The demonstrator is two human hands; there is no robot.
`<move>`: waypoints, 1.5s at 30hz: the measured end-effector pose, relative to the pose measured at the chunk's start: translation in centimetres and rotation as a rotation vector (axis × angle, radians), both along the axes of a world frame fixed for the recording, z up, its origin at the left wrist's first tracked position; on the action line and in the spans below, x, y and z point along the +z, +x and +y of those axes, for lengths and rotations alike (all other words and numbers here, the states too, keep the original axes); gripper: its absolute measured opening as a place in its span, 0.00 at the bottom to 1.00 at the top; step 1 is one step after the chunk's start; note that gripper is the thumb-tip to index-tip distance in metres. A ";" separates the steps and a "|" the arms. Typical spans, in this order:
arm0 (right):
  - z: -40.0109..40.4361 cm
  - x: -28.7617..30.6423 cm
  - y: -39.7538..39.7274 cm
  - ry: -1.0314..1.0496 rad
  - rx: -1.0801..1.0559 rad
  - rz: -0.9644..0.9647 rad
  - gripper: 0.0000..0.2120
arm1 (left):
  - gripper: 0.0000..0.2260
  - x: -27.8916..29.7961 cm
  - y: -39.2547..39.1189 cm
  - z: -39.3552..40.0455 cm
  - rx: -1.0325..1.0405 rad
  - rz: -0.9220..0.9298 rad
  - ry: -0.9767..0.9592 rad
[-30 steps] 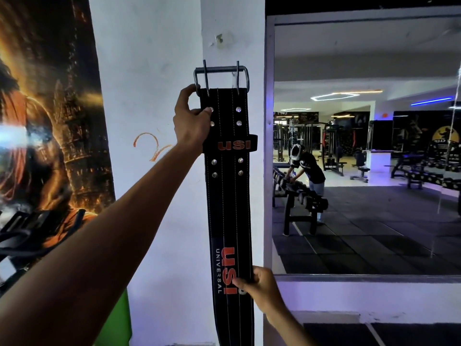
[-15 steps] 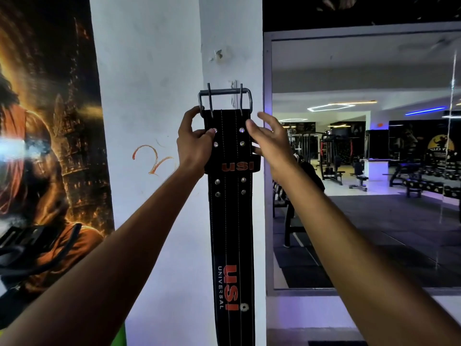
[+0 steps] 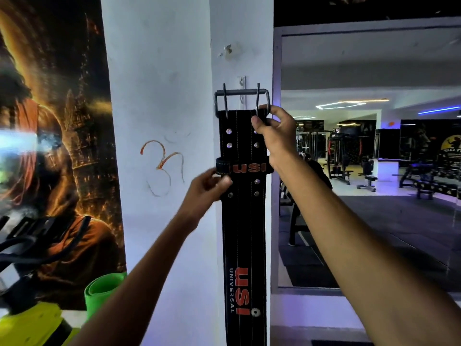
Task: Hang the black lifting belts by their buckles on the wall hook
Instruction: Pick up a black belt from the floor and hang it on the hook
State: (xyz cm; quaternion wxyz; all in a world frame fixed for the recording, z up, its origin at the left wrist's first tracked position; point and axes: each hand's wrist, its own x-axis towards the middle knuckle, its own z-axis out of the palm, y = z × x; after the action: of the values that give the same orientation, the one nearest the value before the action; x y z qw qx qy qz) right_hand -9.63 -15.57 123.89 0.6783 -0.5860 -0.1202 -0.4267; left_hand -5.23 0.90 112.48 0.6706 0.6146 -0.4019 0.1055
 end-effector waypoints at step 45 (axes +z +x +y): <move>-0.6 -3.8 -1.9 -0.051 -0.041 -0.019 0.19 | 0.12 5.5 -3.2 -2.6 0.263 -0.177 -0.216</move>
State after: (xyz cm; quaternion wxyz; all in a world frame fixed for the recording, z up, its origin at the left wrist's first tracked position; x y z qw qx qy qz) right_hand -11.49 -16.20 120.04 0.6528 -0.6015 -0.1255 -0.4431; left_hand -8.47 -1.74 117.94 0.6749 0.5746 -0.3619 0.2885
